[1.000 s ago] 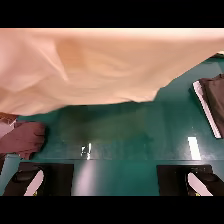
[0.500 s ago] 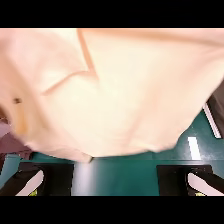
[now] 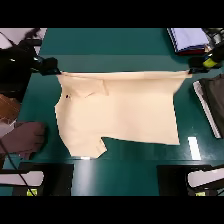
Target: Fold the shirts.
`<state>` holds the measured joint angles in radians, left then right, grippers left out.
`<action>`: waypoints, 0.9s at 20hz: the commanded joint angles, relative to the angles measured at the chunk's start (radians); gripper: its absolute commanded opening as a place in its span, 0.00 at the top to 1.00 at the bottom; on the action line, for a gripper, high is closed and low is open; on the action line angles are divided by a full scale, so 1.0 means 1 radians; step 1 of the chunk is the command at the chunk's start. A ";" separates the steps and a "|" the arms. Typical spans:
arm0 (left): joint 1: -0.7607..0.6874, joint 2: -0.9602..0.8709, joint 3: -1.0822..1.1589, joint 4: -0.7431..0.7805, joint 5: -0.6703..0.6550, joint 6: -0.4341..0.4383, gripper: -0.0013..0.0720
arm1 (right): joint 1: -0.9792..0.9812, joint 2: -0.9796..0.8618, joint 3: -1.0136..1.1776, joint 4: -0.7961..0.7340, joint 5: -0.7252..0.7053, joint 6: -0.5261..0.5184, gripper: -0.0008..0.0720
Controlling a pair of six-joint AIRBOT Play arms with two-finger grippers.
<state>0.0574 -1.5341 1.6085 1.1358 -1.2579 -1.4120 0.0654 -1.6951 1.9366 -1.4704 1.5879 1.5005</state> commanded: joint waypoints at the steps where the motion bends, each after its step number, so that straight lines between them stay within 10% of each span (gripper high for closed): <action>1: -0.008 -0.126 0.019 -0.016 0.122 0.018 0.94 | 0.000 -0.130 0.030 0.005 -0.089 -0.009 0.97; 7: -0.003 -0.126 0.066 0.093 -0.129 0.021 0.95 | 0.000 -0.077 0.015 0.000 -0.078 -0.011 0.97; 13: -0.015 -0.126 -0.134 0.103 -0.080 -0.021 0.94 | 0.012 0.010 -0.310 0.013 -0.175 -0.010 0.96; 15: -0.015 -0.126 -0.175 0.103 -0.076 -0.028 0.38 | 0.012 0.010 -0.348 0.053 -0.179 -0.009 0.96; 18: -0.015 -0.100 -0.180 0.115 -0.103 -0.028 0.41 | -0.013 0.011 -0.340 0.127 -0.156 -0.010 0.51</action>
<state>0.0410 -1.6524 1.4548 1.2427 -1.3396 -1.4319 0.0689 -1.6909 1.6215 -1.4139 1.4235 1.4899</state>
